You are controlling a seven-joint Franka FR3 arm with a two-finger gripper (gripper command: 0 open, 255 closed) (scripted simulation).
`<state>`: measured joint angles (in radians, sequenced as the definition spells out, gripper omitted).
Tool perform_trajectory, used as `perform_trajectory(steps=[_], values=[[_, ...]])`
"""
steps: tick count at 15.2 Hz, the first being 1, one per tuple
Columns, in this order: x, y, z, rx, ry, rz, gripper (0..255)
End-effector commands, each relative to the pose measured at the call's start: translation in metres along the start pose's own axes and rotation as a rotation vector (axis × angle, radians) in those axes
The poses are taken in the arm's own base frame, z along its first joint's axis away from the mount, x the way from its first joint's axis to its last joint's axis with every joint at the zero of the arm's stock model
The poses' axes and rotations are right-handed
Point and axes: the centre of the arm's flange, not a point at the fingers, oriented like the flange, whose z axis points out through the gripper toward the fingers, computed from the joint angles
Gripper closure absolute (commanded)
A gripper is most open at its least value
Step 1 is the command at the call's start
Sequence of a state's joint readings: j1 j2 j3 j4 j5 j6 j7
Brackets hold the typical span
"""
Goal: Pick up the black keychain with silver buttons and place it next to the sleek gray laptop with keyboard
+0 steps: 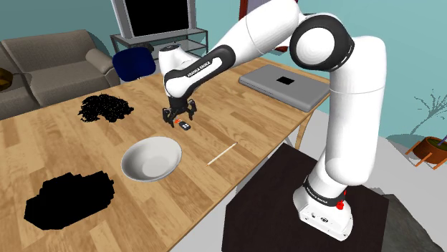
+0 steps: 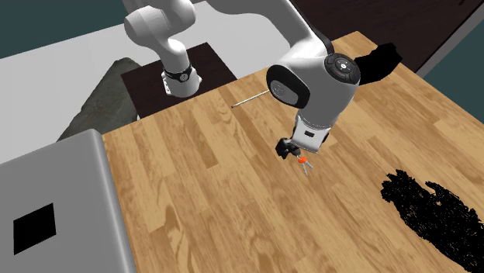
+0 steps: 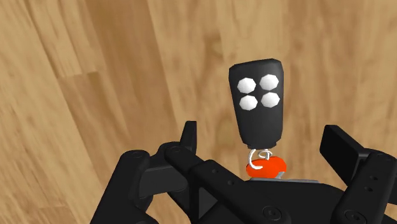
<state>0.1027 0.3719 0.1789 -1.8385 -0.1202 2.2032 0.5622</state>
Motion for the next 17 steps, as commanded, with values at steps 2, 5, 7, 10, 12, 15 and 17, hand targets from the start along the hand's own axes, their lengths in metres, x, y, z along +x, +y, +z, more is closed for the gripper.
perform_trajectory(steps=[2,5,7,10,12,15,17], values=[[0.000,0.000,0.000,0.000,0.000,0.000,255],[-0.001,0.000,0.000,0.000,0.000,0.000,255],[0.000,0.000,0.001,0.000,0.000,0.000,255],[-0.004,0.001,0.000,0.000,0.000,0.000,255],[0.000,0.000,-0.005,0.000,0.000,0.000,255],[0.000,0.001,-0.021,0.000,0.000,0.000,255],[0.001,0.001,-0.032,0.000,0.000,0.000,255]])
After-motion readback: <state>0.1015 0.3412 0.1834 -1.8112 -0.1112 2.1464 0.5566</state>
